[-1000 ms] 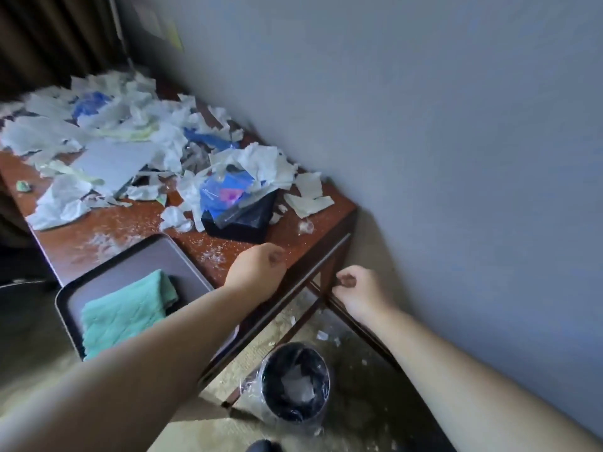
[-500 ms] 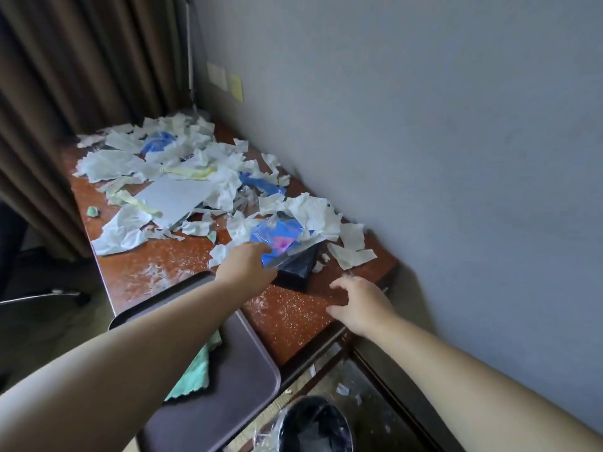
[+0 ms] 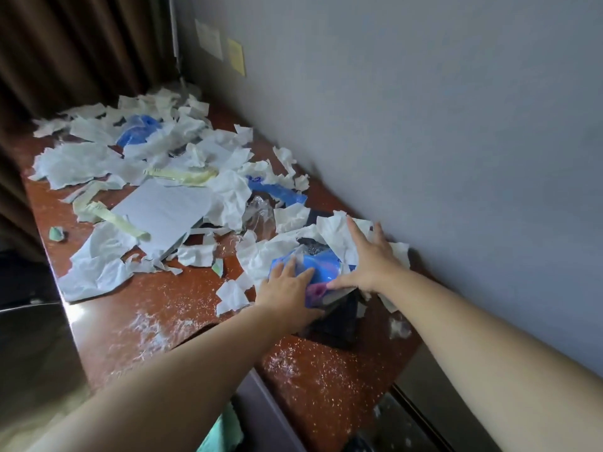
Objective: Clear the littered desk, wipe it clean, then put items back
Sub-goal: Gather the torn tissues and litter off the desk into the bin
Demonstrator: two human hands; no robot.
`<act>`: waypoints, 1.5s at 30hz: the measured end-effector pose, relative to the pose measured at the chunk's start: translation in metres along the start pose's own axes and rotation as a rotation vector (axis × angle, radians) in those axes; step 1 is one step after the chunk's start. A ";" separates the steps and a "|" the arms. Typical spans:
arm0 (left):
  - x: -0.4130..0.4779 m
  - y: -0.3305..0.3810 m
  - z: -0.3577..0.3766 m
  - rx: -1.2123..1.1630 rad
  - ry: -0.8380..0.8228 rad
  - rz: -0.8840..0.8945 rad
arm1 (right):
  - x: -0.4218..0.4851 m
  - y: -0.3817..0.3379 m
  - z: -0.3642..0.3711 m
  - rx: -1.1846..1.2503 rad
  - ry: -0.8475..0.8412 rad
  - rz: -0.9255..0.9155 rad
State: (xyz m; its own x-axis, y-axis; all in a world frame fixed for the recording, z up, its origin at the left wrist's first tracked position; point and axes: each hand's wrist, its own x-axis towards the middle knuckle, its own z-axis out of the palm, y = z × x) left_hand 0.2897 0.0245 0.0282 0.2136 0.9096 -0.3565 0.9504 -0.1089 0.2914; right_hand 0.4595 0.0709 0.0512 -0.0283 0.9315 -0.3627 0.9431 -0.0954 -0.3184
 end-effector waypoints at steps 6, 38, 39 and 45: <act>0.005 -0.002 -0.001 -0.075 0.082 0.056 | 0.015 -0.010 0.018 -0.072 -0.041 0.048; -0.128 0.171 0.120 -0.252 0.458 0.284 | -0.217 0.151 0.053 0.451 0.274 0.114; -0.134 0.176 0.134 -0.277 0.467 0.288 | -0.225 0.160 0.064 0.475 0.271 0.121; -0.142 0.169 0.241 -0.395 0.316 0.254 | -0.242 0.204 0.155 0.503 0.172 0.243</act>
State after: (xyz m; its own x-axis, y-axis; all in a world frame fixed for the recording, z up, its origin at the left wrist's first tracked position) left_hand 0.4745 -0.2195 -0.0863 0.2887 0.9568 0.0341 0.7081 -0.2373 0.6651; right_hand 0.6071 -0.2287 -0.0617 0.2634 0.9014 -0.3436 0.6413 -0.4297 -0.6357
